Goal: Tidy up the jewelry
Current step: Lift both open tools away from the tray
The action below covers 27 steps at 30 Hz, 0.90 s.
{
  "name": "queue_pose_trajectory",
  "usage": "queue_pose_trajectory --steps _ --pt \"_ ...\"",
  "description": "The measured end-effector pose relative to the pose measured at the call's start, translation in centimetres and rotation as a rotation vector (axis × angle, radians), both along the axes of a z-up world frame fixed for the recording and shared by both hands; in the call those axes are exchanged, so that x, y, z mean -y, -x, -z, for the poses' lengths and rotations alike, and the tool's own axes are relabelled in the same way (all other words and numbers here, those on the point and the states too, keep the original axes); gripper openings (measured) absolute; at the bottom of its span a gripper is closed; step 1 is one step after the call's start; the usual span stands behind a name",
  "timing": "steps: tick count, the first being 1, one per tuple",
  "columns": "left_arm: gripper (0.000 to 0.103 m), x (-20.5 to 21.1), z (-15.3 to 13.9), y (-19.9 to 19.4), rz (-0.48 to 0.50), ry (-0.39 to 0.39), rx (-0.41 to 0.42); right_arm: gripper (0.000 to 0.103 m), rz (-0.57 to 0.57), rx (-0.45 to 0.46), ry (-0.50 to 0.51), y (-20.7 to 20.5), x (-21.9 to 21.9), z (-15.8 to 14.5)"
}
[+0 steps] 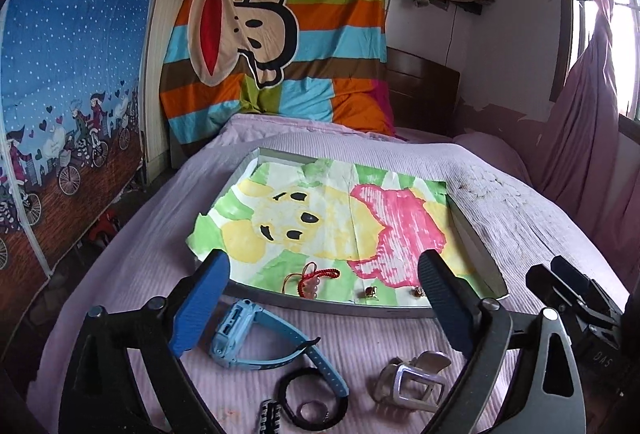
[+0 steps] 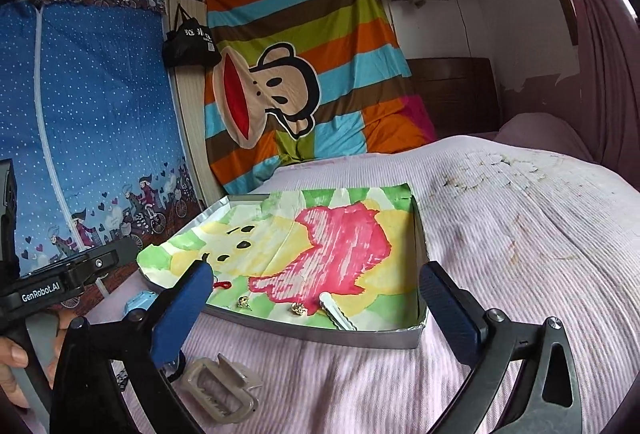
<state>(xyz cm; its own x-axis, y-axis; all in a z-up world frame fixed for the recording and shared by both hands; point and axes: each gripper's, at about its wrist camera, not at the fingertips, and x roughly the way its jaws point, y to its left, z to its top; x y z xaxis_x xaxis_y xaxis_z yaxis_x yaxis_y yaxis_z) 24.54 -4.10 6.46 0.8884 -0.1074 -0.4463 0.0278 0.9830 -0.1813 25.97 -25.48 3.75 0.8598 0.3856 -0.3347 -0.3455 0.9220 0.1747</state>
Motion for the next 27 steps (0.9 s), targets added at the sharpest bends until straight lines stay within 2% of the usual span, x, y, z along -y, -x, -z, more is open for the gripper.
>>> queue_pose_trajectory --steps 4,13,20,27 --pt "0.098 -0.5 -0.4 2.6 -0.002 0.006 0.049 0.103 -0.009 0.060 0.008 2.0 -0.1 -0.8" --pt "0.098 -0.7 -1.6 8.1 0.001 -0.039 0.129 0.103 -0.031 0.145 0.019 6.9 -1.2 -1.8" --pt "0.098 -1.6 -1.3 11.3 -0.003 -0.027 0.135 0.103 -0.062 0.159 0.068 9.7 -2.4 -1.0" --pt "0.098 -2.9 0.0 13.4 -0.014 -0.054 0.115 0.103 -0.104 0.161 0.107 11.2 -3.5 -0.1"
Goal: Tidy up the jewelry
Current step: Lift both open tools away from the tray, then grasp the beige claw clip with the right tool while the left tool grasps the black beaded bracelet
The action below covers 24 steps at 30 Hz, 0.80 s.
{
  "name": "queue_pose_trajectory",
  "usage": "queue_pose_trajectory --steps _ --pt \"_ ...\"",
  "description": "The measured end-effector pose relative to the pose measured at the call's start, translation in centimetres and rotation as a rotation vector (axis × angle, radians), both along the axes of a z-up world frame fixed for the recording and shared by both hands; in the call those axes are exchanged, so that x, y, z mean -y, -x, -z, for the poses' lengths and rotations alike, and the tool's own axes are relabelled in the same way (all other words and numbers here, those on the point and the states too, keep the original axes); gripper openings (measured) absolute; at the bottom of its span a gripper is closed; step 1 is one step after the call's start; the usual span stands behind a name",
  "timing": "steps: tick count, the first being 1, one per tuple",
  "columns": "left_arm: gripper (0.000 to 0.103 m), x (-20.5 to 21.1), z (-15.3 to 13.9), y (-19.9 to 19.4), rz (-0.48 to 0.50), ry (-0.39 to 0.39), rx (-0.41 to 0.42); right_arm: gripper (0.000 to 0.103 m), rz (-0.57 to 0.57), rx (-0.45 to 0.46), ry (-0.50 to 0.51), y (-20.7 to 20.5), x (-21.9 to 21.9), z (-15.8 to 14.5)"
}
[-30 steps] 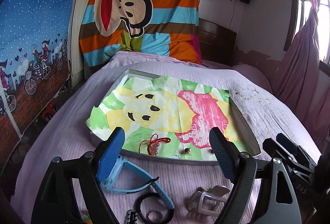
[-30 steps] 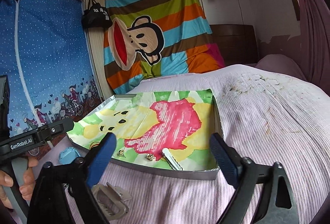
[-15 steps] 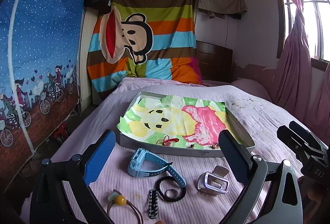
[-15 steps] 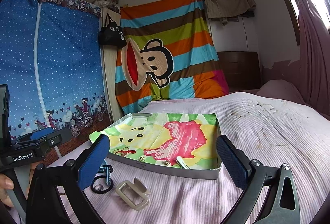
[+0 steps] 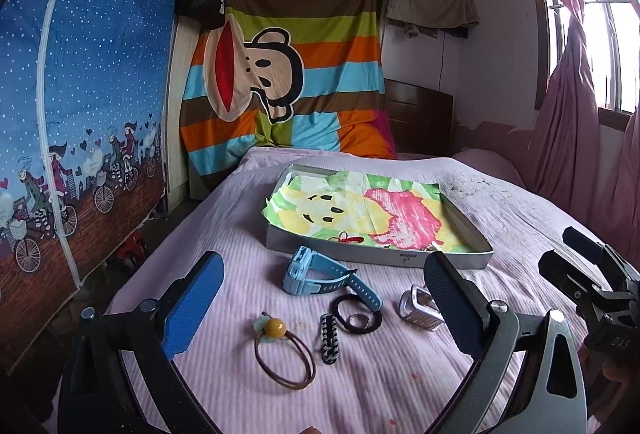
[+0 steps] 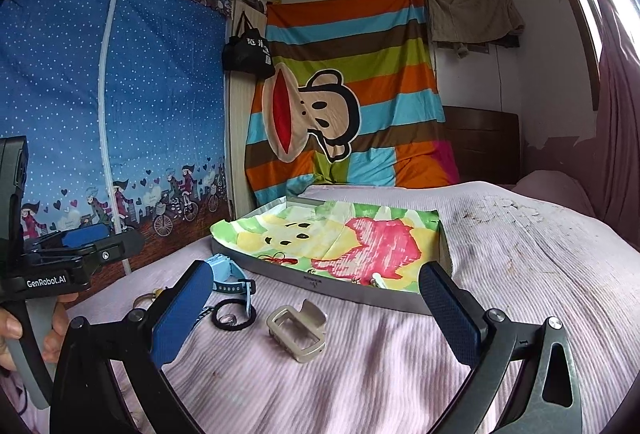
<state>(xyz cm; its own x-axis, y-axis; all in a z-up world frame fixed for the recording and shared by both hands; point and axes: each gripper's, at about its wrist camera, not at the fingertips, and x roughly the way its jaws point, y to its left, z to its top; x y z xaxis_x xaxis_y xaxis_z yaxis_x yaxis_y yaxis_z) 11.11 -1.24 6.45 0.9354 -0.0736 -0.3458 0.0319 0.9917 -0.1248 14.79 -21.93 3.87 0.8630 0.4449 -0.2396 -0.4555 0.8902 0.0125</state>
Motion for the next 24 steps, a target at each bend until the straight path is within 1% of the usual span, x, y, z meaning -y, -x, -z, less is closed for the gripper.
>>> queue_pose_trajectory --steps 4,9,14,21,24 --pt "0.098 -0.5 1.3 0.6 -0.005 -0.020 -0.028 0.103 -0.010 0.002 0.023 0.3 -0.8 0.7" --pt "0.098 -1.2 3.1 0.8 -0.011 -0.021 -0.071 0.103 -0.025 -0.033 0.048 -0.2 -1.5 1.8" --pt "0.098 -1.7 4.5 0.5 -0.010 -0.043 -0.114 0.103 -0.019 -0.093 0.090 -1.2 -2.2 3.4" --pt "0.098 -2.5 6.8 -0.8 -0.001 -0.047 -0.208 0.103 -0.012 -0.200 0.123 -3.1 -2.5 5.4" --pt "0.098 -2.7 7.4 -1.5 0.003 -0.037 -0.232 0.103 -0.015 -0.247 0.135 -3.9 -2.8 6.2"
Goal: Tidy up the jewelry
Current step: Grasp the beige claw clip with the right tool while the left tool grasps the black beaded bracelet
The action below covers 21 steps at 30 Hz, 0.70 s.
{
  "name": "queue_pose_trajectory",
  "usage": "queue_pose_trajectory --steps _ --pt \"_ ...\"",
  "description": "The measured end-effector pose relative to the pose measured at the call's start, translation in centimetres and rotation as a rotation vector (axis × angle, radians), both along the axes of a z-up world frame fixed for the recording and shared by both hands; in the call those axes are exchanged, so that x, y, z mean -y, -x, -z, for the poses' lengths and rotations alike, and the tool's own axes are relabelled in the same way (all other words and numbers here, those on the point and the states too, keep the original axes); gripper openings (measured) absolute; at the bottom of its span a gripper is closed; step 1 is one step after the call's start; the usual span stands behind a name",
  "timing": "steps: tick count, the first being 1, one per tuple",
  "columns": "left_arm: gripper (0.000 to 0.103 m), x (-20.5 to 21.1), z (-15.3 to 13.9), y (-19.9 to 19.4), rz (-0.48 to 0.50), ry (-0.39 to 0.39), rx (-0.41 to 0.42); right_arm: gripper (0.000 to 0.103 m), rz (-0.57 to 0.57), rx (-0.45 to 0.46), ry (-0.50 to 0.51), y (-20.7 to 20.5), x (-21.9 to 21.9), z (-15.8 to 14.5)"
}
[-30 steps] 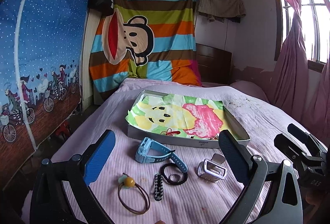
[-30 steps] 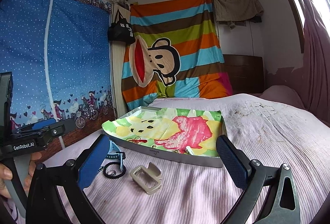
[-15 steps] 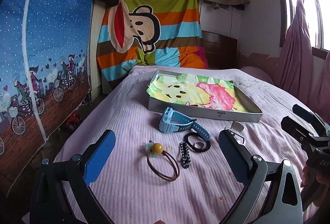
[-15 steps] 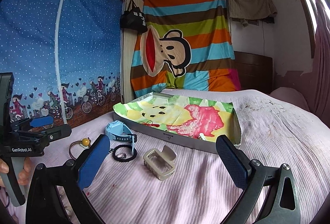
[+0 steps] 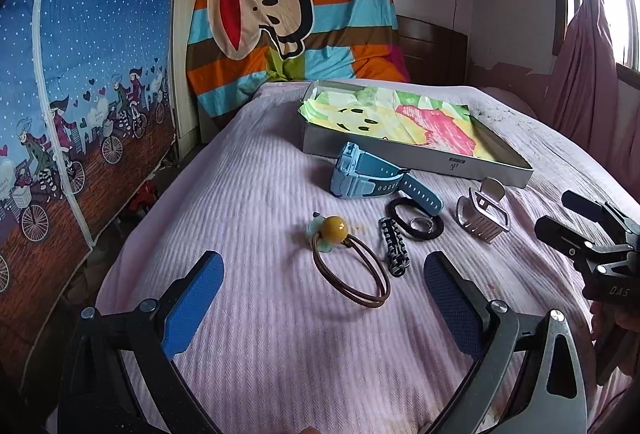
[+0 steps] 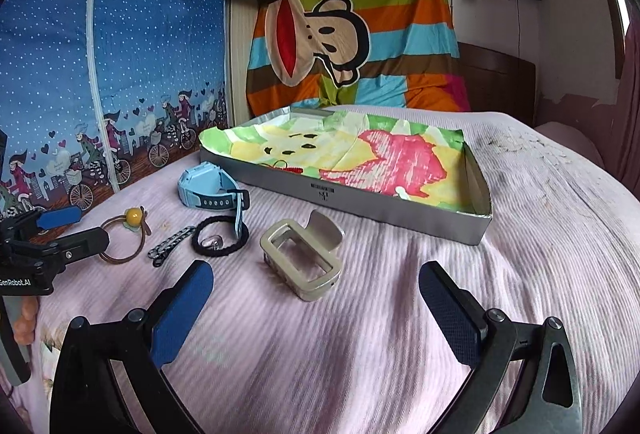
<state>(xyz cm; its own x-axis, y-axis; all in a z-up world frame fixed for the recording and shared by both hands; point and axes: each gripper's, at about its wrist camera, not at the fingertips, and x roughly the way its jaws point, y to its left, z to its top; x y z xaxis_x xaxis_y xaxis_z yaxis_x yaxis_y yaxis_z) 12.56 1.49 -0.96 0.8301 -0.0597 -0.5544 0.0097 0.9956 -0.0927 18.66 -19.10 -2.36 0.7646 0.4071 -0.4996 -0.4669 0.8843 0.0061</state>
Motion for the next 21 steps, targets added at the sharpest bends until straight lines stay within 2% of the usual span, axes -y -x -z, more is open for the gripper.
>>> queue_pose_trajectory --steps 10,17,19,21 --pt "0.098 -1.6 0.7 -2.4 -0.031 0.088 -0.097 0.103 -0.007 -0.109 0.007 -2.9 -0.7 1.6" --pt "0.097 -1.5 0.8 -3.7 -0.023 0.082 -0.106 0.103 -0.057 -0.182 -0.002 -5.2 -1.9 2.8" --pt "0.094 -1.3 0.9 -4.0 -0.013 0.083 -0.105 0.102 -0.076 -0.192 0.002 -5.3 -2.3 3.1" --pt "0.083 -1.3 0.9 -4.3 -0.005 0.085 -0.107 0.096 -0.089 -0.199 -0.002 -5.5 -2.4 3.4"
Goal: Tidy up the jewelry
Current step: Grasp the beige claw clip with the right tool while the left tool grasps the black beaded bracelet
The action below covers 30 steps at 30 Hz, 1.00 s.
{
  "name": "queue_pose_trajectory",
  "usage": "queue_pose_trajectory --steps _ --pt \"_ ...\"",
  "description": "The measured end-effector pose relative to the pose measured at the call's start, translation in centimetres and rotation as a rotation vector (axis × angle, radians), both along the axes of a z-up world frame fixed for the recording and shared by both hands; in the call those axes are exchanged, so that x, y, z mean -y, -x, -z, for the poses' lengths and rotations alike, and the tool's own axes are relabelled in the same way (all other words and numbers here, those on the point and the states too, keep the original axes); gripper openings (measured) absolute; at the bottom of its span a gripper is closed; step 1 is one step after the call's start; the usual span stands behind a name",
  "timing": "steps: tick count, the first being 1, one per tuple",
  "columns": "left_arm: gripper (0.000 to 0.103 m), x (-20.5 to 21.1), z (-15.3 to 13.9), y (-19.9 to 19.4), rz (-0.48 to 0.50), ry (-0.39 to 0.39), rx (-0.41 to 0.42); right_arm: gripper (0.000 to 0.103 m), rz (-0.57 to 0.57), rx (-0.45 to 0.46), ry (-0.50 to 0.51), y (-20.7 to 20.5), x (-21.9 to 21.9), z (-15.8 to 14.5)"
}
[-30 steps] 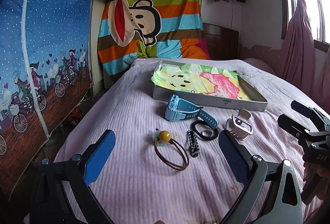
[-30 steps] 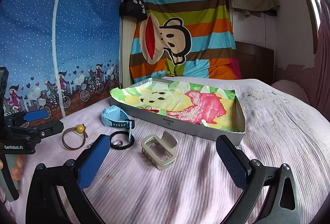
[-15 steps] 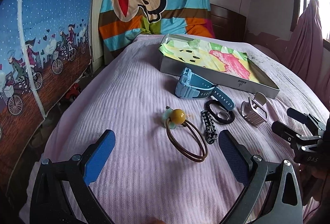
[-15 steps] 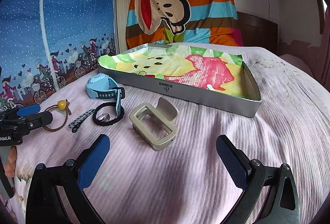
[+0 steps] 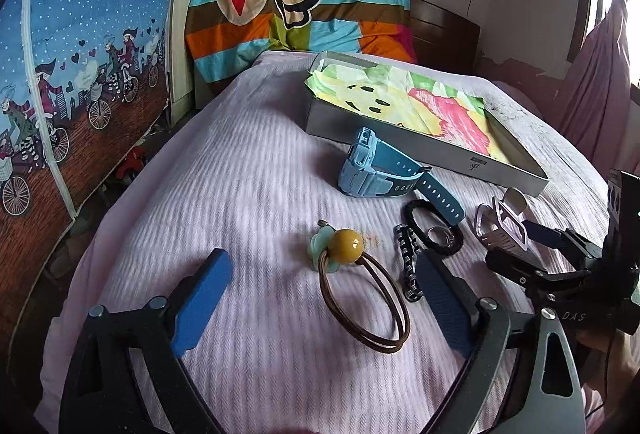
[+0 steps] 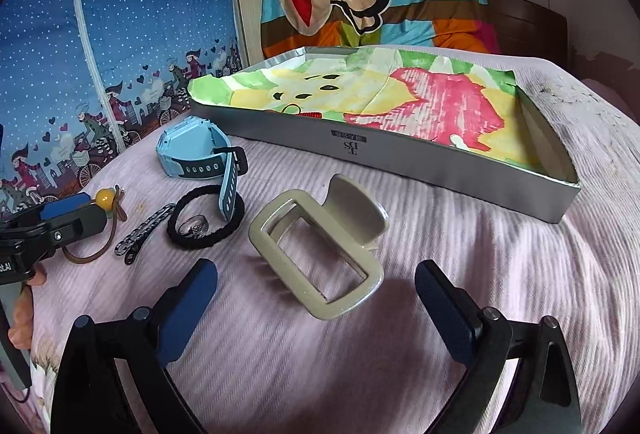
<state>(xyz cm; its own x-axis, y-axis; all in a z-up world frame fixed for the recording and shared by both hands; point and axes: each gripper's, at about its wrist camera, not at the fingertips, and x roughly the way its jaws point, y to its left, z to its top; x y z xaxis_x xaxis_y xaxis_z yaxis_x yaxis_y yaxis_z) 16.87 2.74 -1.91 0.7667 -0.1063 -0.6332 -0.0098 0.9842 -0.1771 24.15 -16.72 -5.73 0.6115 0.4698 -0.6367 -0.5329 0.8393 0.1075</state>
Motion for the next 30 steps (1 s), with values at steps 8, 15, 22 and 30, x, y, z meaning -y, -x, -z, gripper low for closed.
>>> queue_pose_trajectory --steps 8,15,22,30 --pt "0.045 0.9 0.5 -0.6 0.070 -0.007 -0.018 0.067 -0.035 -0.025 -0.037 -0.9 -0.3 0.0" --pt "0.021 0.6 0.9 -1.2 0.082 0.036 -0.046 0.056 -0.046 -0.012 -0.032 -0.6 -0.5 0.1" --pt "0.016 1.4 1.0 -0.9 0.094 0.005 -0.028 0.056 -0.042 0.028 -0.043 0.1 -0.2 -0.1" --pt "0.002 2.5 0.9 -0.8 0.086 -0.046 -0.012 0.056 -0.047 0.037 -0.056 0.2 -0.1 -0.2"
